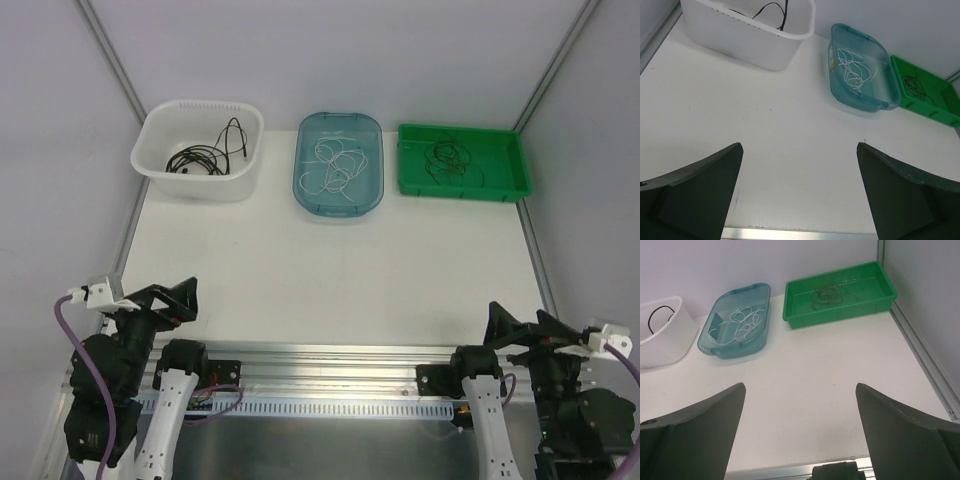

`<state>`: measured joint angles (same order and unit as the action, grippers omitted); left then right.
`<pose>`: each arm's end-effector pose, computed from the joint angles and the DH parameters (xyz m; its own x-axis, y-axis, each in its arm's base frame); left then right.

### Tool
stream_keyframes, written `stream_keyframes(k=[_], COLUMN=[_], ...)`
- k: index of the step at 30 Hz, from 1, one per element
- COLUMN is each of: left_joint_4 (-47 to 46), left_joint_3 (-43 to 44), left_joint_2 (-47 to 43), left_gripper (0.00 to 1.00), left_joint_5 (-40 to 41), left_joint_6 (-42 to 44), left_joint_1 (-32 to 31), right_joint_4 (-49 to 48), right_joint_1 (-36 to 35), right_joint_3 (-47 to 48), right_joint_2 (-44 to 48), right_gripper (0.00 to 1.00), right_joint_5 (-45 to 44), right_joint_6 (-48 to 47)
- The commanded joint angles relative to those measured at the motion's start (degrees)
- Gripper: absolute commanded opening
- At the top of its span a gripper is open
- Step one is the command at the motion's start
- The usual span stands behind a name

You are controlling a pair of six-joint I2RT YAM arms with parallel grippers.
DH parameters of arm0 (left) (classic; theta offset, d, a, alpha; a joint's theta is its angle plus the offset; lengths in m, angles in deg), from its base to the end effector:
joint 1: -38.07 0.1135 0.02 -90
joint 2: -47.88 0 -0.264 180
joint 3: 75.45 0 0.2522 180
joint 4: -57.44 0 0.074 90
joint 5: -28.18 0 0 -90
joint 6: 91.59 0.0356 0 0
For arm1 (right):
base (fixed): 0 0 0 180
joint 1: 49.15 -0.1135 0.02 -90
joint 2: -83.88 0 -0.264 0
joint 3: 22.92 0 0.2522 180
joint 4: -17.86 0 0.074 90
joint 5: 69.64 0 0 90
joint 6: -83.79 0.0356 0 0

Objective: Untangle the cables

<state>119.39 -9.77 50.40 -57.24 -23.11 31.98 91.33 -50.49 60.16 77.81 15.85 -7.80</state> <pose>-0.0200 0.0050 0.3525 0.0099 -0.3688 -0.9295 0.0322 0.9291 -0.3683 -0.0765 -0.0046 0.3939 0.0602 -0.0263 -0.9978 0.0568 0.9981 -0.0228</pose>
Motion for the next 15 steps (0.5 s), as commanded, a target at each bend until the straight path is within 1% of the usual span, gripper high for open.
stream_keyframes(k=[1,8,15], left_joint_4=[3.05,8.41,11.32], left_joint_3=[3.36,8.63,9.51], left_joint_2=[-4.09,-7.88,-10.61], left_gripper=[0.99,0.99,0.99], left_joint_5=[-0.8,-1.15,1.66], left_joint_6=[-0.11,3.06,3.06], left_joint_1=[-0.59,-0.59,-0.59], right_joint_4=[2.61,7.53,9.03], right_joint_1=[-0.68,-1.29,-1.29], right_joint_3=[-0.5,-0.32,-1.2], right_joint_2=[4.74,9.14,11.87], right_gripper=[0.97,0.97,0.97], right_joint_5=[-1.12,-1.9,-2.34], right_joint_6=[-0.96,-0.88,-0.88])
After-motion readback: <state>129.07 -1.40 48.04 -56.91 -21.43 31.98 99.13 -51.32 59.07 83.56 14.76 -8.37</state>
